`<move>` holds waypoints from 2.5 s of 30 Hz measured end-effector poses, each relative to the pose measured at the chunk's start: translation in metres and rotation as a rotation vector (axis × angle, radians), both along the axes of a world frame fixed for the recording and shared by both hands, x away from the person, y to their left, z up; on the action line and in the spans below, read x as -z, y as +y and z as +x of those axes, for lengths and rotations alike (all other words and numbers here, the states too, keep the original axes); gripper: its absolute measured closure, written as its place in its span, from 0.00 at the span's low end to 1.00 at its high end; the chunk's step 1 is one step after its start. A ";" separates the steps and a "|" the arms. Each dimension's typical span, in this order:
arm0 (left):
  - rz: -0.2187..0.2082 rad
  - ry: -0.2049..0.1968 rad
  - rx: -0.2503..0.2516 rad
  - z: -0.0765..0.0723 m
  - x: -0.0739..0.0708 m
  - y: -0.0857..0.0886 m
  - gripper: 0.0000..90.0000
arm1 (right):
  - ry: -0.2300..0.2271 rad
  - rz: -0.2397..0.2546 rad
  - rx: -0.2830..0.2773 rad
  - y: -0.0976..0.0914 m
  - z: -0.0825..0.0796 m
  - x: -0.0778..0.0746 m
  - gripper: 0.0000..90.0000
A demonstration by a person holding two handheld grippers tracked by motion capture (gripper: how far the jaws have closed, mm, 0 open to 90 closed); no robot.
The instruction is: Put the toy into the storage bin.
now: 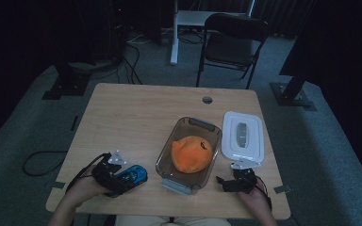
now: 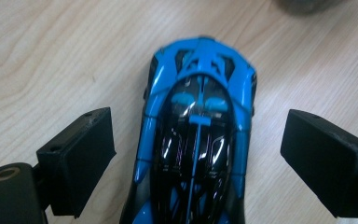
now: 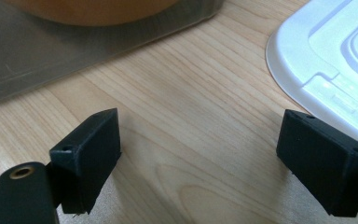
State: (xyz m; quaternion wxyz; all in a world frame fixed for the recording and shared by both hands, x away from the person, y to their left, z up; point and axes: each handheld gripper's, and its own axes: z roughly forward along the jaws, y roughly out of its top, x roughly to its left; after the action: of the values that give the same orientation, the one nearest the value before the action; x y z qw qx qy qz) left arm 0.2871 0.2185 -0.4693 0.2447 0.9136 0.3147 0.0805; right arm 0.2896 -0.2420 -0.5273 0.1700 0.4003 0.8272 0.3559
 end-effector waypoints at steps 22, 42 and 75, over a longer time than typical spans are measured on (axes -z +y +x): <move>0.114 0.041 -0.005 0.003 0.027 -0.012 0.16 | 0.000 0.000 0.003 0.000 0.000 0.000 0.15; 0.066 0.060 -0.046 0.010 0.016 -0.002 0.32 | 0.002 0.038 0.034 0.005 0.002 -0.005 0.14; 0.052 -0.051 -0.140 0.042 -0.083 0.034 0.32 | -0.039 0.042 -0.059 0.112 0.000 -0.012 0.12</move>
State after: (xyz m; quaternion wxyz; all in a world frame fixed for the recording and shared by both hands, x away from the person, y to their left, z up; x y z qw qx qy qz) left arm 0.3290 0.2521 -0.3864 0.2224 0.8930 0.3694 0.1288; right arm 0.2892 -0.1302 -0.5154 0.1673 0.3723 0.8274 0.3858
